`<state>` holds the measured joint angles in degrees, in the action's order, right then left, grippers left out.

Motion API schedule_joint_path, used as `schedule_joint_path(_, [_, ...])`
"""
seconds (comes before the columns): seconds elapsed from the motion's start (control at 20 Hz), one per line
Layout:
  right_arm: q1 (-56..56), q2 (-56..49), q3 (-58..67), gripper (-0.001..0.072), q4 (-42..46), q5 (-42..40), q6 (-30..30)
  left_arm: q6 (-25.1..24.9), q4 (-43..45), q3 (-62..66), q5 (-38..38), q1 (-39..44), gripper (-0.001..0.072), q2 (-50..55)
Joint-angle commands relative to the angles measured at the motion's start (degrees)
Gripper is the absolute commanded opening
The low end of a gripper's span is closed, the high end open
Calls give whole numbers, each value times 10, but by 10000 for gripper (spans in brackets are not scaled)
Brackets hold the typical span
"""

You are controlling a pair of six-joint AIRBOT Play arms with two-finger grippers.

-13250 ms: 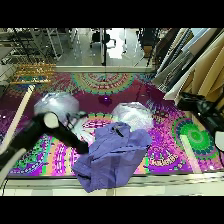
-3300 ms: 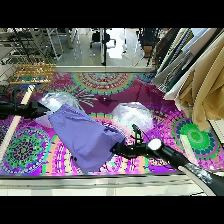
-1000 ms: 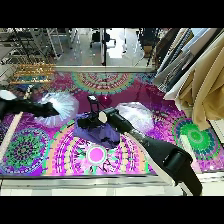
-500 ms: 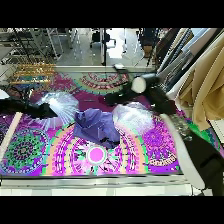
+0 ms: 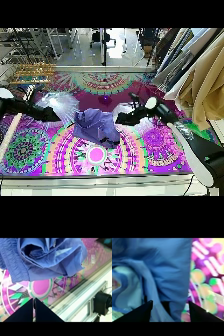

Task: Fold the clothes and pants, and hang the long-sleeved shirts on hangers.

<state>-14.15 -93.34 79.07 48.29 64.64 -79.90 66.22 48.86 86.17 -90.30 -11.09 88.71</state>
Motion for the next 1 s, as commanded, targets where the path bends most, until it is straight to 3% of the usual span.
schedule_joint_path(0.0, [-6,-3,-66,598,-161,-37,215,-10,0,0,-8,0,14,2])
schedule_joint_path(0.05, [-11,-7,-66,658,-188,-54,243,-10,0,0,-8,0,14,2])
schedule_joint_path(0.25, [-18,-40,-57,624,-229,-112,282,-10,0,0,-8,0,14,2])
schedule_joint_path(0.3, [-21,-52,-51,540,-229,-110,282,-10,0,0,-8,0,14,2])
schedule_joint_path(0.35, [-28,-62,-45,241,-230,-92,287,-10,0,0,-8,1,14,2])
schedule_joint_path(0.4, [-40,-63,-41,54,-231,-62,308,-10,0,0,-8,0,14,2])
schedule_joint_path(0.45, [-53,-59,-35,12,-231,-23,319,-10,0,0,-8,0,13,2])
schedule_joint_path(0.6, [-107,-18,-30,11,-220,63,300,-10,0,0,-8,1,14,2])
schedule_joint_path(0.75, [-182,-3,-30,11,-136,54,241,-10,0,0,-8,1,14,2])
schedule_joint_path(0.85, [-224,-11,-39,30,-60,0,170,-10,0,0,-8,1,14,2])
schedule_joint_path(0.95, [-229,-10,-39,366,-22,-33,122,-10,0,0,-9,0,14,2])
